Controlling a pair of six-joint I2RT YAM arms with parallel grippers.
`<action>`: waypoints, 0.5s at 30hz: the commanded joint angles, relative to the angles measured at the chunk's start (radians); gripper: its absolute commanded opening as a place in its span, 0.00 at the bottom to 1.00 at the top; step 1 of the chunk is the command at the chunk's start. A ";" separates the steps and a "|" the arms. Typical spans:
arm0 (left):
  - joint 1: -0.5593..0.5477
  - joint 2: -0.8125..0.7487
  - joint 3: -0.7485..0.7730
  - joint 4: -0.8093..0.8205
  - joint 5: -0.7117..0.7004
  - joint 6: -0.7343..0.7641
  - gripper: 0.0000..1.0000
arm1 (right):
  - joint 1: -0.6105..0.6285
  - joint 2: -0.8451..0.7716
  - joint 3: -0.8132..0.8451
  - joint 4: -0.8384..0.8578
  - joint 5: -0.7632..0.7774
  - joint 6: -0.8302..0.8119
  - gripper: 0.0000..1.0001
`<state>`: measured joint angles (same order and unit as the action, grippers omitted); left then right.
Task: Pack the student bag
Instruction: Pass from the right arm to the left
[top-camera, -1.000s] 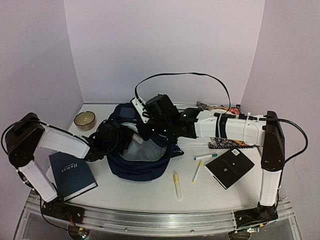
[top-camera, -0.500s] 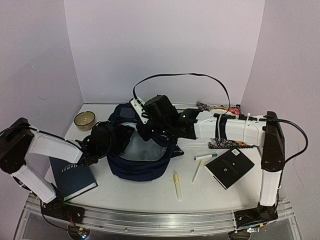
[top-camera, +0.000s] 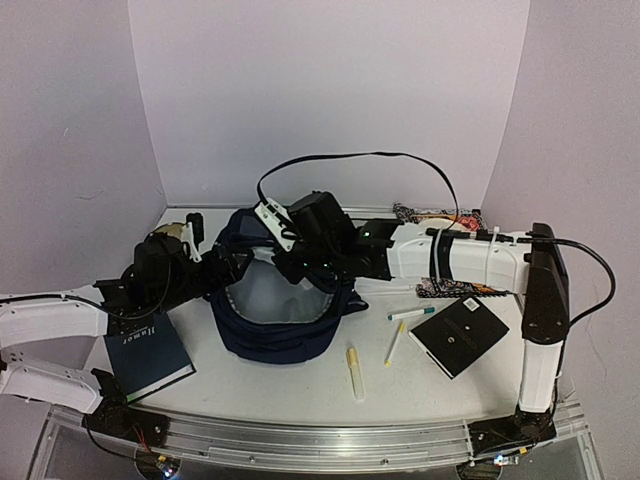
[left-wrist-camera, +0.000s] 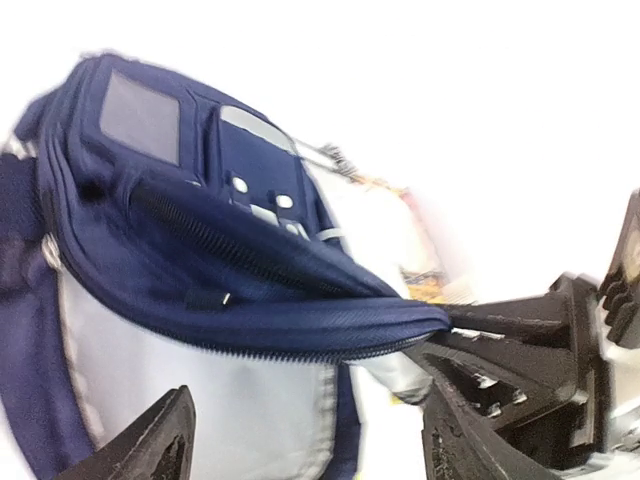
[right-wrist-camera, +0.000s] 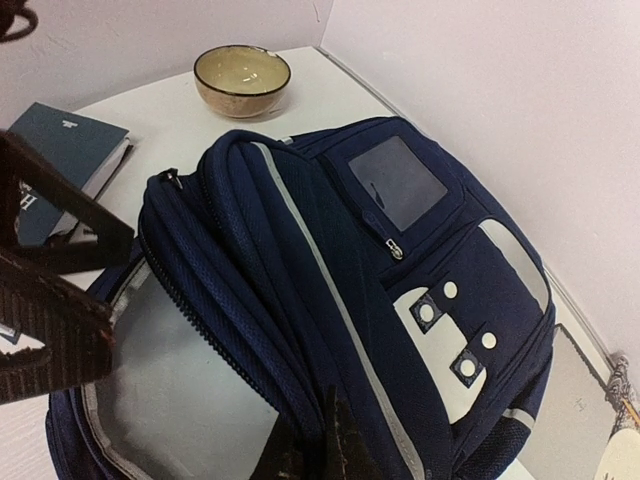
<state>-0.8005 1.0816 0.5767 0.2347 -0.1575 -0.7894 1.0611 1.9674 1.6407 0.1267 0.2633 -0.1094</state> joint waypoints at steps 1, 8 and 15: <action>0.000 -0.026 0.138 -0.245 -0.057 0.340 0.81 | -0.007 -0.009 0.007 0.051 0.028 -0.055 0.00; 0.013 -0.011 0.239 -0.370 -0.012 0.625 0.85 | -0.009 -0.027 -0.022 0.051 -0.004 -0.111 0.00; 0.015 0.051 0.373 -0.460 0.031 0.794 0.86 | -0.022 -0.053 -0.059 0.051 -0.027 -0.142 0.00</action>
<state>-0.7910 1.1224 0.8577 -0.1614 -0.1740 -0.1683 1.0611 1.9700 1.5983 0.1493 0.2188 -0.2193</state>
